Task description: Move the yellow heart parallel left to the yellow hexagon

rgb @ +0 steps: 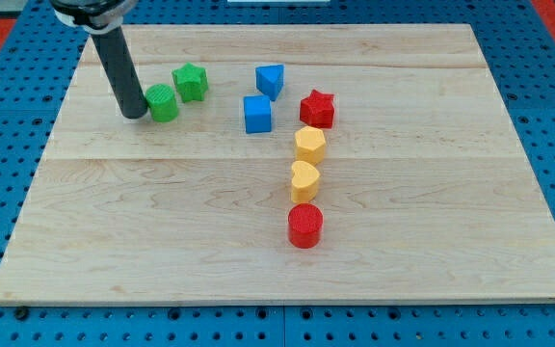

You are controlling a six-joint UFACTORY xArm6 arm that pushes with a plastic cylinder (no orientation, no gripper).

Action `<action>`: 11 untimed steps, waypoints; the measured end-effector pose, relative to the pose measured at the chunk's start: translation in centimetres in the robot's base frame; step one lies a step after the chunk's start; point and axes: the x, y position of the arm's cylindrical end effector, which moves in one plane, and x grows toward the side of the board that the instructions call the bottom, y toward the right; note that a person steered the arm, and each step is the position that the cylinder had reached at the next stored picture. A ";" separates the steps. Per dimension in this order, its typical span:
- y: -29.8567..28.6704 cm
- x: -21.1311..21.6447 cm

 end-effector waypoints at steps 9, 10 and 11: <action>15.0 8.7; 13.2 10.1; 11.6 12.0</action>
